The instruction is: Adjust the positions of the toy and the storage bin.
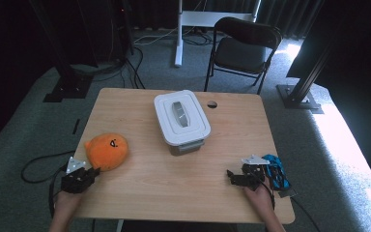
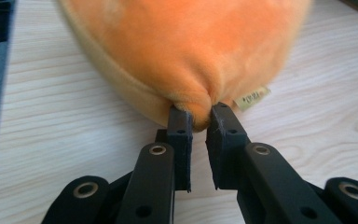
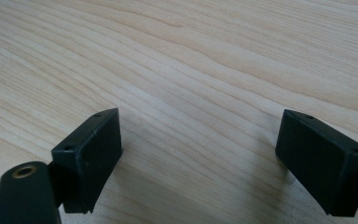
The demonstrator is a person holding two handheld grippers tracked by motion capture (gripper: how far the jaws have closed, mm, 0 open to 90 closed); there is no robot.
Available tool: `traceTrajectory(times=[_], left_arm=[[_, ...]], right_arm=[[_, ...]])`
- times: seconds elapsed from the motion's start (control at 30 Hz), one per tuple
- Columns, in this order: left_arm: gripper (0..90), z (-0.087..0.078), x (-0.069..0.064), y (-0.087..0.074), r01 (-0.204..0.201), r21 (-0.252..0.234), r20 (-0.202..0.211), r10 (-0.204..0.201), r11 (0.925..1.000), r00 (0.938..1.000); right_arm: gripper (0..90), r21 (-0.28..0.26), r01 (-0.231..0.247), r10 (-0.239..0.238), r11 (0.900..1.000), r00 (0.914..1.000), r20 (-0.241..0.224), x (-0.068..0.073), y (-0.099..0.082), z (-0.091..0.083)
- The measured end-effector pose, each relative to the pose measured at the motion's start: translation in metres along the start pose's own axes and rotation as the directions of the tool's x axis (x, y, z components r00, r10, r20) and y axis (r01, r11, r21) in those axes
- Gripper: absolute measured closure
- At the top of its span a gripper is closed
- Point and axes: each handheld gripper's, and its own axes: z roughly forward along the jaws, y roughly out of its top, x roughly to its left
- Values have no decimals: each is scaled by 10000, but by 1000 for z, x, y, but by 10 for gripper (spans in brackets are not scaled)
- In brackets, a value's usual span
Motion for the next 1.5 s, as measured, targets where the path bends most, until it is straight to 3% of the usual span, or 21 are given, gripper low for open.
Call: traceTrajectory(times=[0.17,0.37,0.5,0.73,0.8,0.9,1.0,1.17,1.27,1.33,1.5], left_arm=[[825,3,-13,0,-150,-1,144,150,9999,9998],[846,10,-24,5,120,-82,649,-115,9999,9978],[847,19,-34,11,-16,-118,700,24,9999,9975],[846,31,-43,22,308,-151,1073,-290,9994,9938],[844,34,-45,24,348,-98,1098,-335,9993,9934],[842,37,-50,27,72,-140,1023,-57,9999,9947],[820,36,-52,28,137,-166,1067,-119,9998,9942],[673,30,-56,28,47,-136,1113,-31,9999,9938],[575,22,-59,30,27,-258,888,-4,9997,9960],[470,16,-59,32,253,-421,832,-217,9988,9963],[350,0,-52,41,866,-820,683,-811,9929,9944]], right_arm=[[136,-1,2,-2,10000,10000,0,0,0,0],[136,0,4,-4,10000,10000,-1,0,0,0],[136,-2,4,-4,10000,10000,-2,0,0,0],[136,-1,8,-8,10000,10000,-2,0,0,0],[136,0,7,-7,10000,10000,-2,0,0,0],[136,-1,6,-6,10000,10000,-2,0,0,0],[136,-2,6,-6,10000,10000,-1,0,0,0],[136,0,4,-4,10000,10000,-4,0,0,0],[136,-4,9,-9,10000,10000,0,0,0,0],[136,-4,10,-10,10000,10000,0,0,0,0],[136,-3,14,-14,10000,10000,1,0,0,0]])
